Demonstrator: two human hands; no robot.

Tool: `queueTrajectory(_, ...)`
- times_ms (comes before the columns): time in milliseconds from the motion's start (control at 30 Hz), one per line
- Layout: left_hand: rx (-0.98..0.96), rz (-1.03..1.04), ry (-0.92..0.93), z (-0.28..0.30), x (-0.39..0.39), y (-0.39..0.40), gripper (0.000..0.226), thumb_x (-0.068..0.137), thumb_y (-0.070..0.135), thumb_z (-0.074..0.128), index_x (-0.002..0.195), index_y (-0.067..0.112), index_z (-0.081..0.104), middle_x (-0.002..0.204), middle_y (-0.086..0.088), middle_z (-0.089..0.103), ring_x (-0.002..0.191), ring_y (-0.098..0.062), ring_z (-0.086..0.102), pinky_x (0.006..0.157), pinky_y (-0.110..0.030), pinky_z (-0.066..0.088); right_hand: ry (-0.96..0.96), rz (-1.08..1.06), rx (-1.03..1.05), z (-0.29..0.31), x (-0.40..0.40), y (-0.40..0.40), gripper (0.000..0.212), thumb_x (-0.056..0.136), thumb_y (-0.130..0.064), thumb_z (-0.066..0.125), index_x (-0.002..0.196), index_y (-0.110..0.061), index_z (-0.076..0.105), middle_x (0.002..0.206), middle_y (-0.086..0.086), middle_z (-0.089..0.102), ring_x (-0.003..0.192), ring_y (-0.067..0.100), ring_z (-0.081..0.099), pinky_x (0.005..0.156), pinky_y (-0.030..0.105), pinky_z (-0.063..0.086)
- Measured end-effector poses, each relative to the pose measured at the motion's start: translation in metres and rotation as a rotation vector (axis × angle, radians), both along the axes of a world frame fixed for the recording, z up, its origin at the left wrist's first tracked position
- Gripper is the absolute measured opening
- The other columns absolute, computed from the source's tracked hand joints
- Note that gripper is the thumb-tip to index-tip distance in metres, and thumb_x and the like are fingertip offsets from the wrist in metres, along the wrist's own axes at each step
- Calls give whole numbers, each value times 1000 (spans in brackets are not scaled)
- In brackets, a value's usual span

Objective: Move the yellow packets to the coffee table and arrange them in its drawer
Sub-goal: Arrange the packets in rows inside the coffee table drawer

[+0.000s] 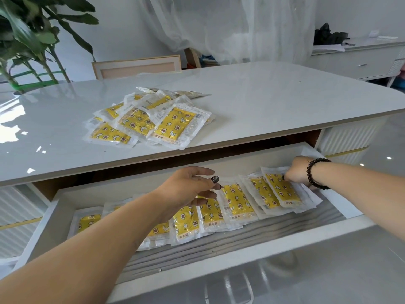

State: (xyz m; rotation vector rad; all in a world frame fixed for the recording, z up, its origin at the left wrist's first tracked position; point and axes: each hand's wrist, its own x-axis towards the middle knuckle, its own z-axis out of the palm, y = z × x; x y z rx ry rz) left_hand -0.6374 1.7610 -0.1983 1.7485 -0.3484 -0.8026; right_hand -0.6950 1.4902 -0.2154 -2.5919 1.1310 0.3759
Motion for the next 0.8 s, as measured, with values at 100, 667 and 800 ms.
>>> queueTrajectory(100, 4, 36, -21, 3, 0, 0, 25, 96, 11, 57, 120, 14, 59, 97, -3, 74, 72, -12, 66, 72, -26, 54, 3, 58, -75, 7, 0, 10, 24, 92, -21, 48, 71, -11, 46, 62, 1, 43, 50, 13, 39, 42, 19, 28)
queueTrajectory(667, 125, -116, -203, 54, 16, 30, 16, 96, 7, 53, 103, 5, 67, 92, -5, 76, 77, -14, 72, 68, -24, 57, -655, 347, 309, 118, 39, 132, 11, 83, -16, 64, 90, -8, 68, 87, 8, 71, 76, 21, 68, 72, 32, 56)
queueTrajectory(800, -51, 129, -233, 76, 22, 53, 16, 95, 7, 53, 97, 5, 69, 86, -9, 76, 69, -17, 73, 57, -22, 57, -683, 257, 192, 111, 78, 143, 71, 70, -48, 74, 124, -5, 57, 125, 13, 58, 112, 26, 57, 92, 38, 50)
